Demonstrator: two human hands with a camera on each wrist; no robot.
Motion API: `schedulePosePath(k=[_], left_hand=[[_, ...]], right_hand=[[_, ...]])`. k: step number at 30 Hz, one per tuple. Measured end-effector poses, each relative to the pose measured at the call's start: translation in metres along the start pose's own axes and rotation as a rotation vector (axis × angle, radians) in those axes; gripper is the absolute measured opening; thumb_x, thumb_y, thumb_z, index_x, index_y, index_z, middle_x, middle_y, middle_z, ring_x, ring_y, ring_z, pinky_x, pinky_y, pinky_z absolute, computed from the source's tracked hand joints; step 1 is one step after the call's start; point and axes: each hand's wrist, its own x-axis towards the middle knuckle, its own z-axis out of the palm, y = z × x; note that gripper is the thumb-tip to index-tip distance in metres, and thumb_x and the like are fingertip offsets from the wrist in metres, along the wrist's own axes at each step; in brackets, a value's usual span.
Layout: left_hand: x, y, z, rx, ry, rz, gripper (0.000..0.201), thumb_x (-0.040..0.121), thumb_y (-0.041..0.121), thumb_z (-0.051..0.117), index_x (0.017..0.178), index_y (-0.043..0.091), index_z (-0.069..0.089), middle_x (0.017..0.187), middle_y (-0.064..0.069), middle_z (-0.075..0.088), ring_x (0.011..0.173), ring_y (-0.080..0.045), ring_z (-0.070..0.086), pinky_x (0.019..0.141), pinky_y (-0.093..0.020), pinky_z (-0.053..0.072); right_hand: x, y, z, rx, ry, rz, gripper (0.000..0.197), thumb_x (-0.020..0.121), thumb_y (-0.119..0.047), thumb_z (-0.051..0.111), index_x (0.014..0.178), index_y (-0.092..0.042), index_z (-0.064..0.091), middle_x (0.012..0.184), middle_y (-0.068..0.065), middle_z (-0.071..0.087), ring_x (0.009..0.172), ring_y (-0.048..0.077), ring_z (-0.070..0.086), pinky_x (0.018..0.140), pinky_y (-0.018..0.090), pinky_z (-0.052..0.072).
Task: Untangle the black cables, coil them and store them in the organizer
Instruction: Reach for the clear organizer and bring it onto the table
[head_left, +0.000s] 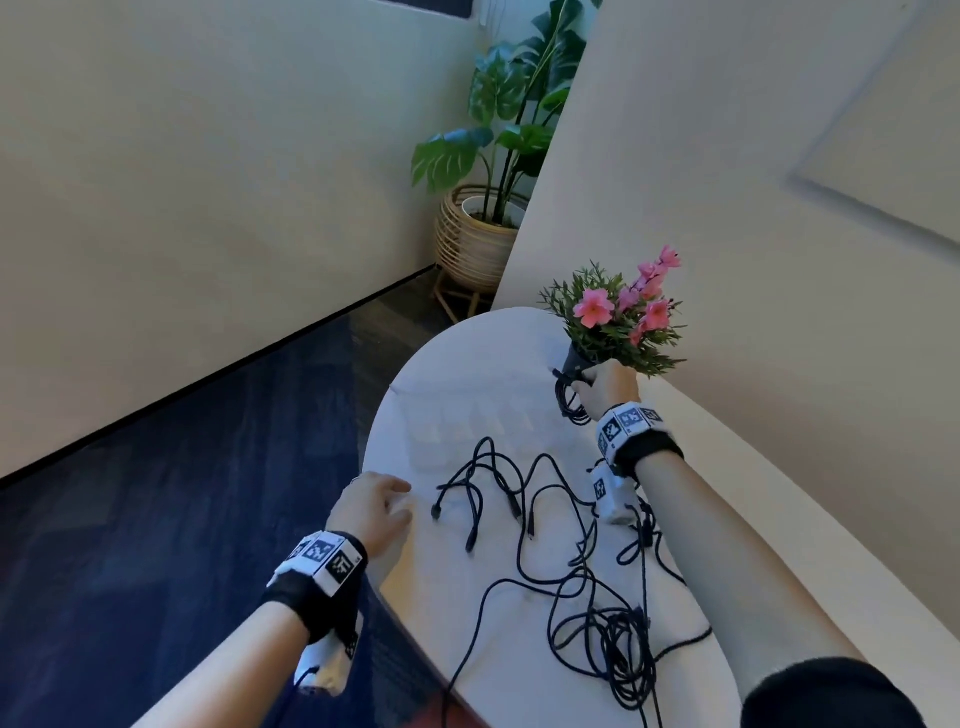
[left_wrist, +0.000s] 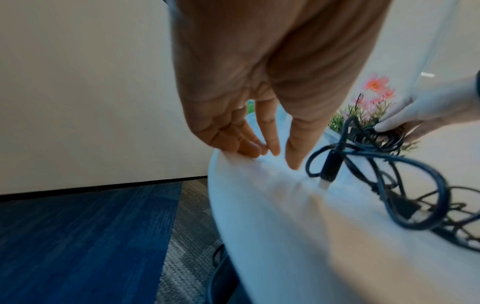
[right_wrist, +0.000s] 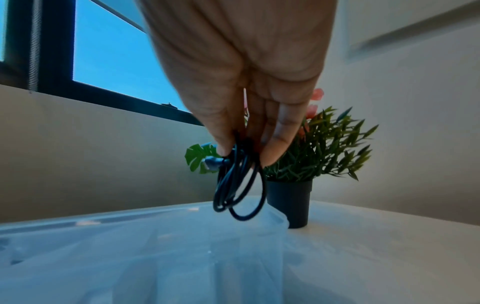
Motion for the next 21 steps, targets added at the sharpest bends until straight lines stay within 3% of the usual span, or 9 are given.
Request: schedulePosePath(k=[3, 5, 8, 10, 13, 16, 19, 21], left_hand=[[0.005, 0.007, 0.002, -0.141, 0.079, -0.092, 0.032, 0.087, 0.014, 0.053, 0.116, 0.024, 0.062, 0.117, 0.001, 0.056, 0.097, -0.012, 0.056, 0.092, -0.034, 0.048], [0.008, 0.012, 0.006, -0.141, 0.049, -0.098, 0.033, 0.086, 0.015, 0.055, 0.118, 0.023, 0.061, 0.119, 0.001, 0.056, 0.103, -0.014, 0.057, 0.093, -0.034, 0.048], [0.012, 0.013, 0.013, -0.066, -0.028, -0.11, 0.039, 0.084, 0.017, 0.06, 0.123, 0.018, 0.059, 0.128, -0.003, 0.052, 0.113, -0.019, 0.055, 0.1, -0.034, 0.043], [0.013, 0.012, 0.015, -0.038, -0.042, -0.122, 0.041, 0.083, 0.019, 0.062, 0.124, 0.018, 0.057, 0.13, -0.005, 0.048, 0.114, -0.02, 0.054, 0.102, -0.036, 0.042], [0.015, 0.012, 0.016, -0.024, -0.045, -0.129, 0.042, 0.084, 0.02, 0.062, 0.125, 0.018, 0.056, 0.131, -0.004, 0.045, 0.116, -0.02, 0.052, 0.102, -0.035, 0.043], [0.017, 0.014, 0.017, -0.009, -0.043, -0.131, 0.042, 0.084, 0.021, 0.063, 0.125, 0.018, 0.056, 0.13, -0.004, 0.045, 0.117, -0.021, 0.051, 0.102, -0.036, 0.042], [0.019, 0.014, 0.02, 0.0, -0.034, -0.128, 0.042, 0.083, 0.023, 0.064, 0.124, 0.019, 0.055, 0.128, -0.003, 0.047, 0.116, -0.02, 0.051, 0.102, -0.036, 0.042], [0.019, 0.014, 0.021, -0.009, -0.019, -0.127, 0.042, 0.083, 0.024, 0.065, 0.123, 0.02, 0.055, 0.126, -0.002, 0.047, 0.115, -0.019, 0.051, 0.102, -0.035, 0.042]], right_hand=[[0.009, -0.001, 0.006, 0.058, 0.057, 0.015, 0.019, 0.087, -0.014, 0.065, 0.093, 0.002, 0.072, 0.088, 0.019, 0.07, 0.082, 0.035, 0.062, 0.072, 0.036, 0.053], [0.015, 0.002, 0.014, 0.038, 0.02, 0.018, 0.019, 0.086, -0.014, 0.066, 0.088, 0.004, 0.072, 0.082, 0.018, 0.068, 0.079, 0.032, 0.063, 0.068, 0.034, 0.052], [0.02, 0.01, 0.035, -0.09, -0.116, 0.01, 0.02, 0.083, -0.01, 0.067, 0.065, 0.001, 0.068, 0.069, 0.011, 0.059, 0.067, 0.027, 0.06, 0.065, 0.033, 0.055], [0.018, 0.013, 0.045, -0.193, -0.208, 0.008, 0.034, 0.082, -0.011, 0.067, 0.051, -0.009, 0.055, 0.063, 0.009, 0.051, 0.062, 0.026, 0.056, 0.059, 0.03, 0.049], [0.017, 0.007, 0.044, -0.323, -0.245, 0.031, 0.039, 0.087, -0.029, 0.06, 0.055, -0.014, 0.045, 0.069, 0.008, 0.049, 0.069, 0.024, 0.049, 0.063, 0.027, 0.039], [0.023, 0.005, 0.041, -0.338, -0.33, 0.051, 0.04, 0.092, -0.029, 0.053, 0.057, -0.014, 0.038, 0.062, 0.004, 0.04, 0.065, 0.022, 0.045, 0.057, 0.027, 0.036], [0.027, 0.006, 0.042, -0.329, -0.309, 0.061, 0.046, 0.087, -0.03, 0.062, 0.055, -0.012, 0.035, 0.055, 0.005, 0.033, 0.049, 0.019, 0.034, 0.046, 0.025, 0.027], [0.03, 0.003, 0.041, -0.33, -0.287, 0.052, 0.048, 0.082, -0.032, 0.069, 0.055, -0.011, 0.036, 0.055, 0.005, 0.037, 0.05, 0.019, 0.038, 0.048, 0.025, 0.034]])
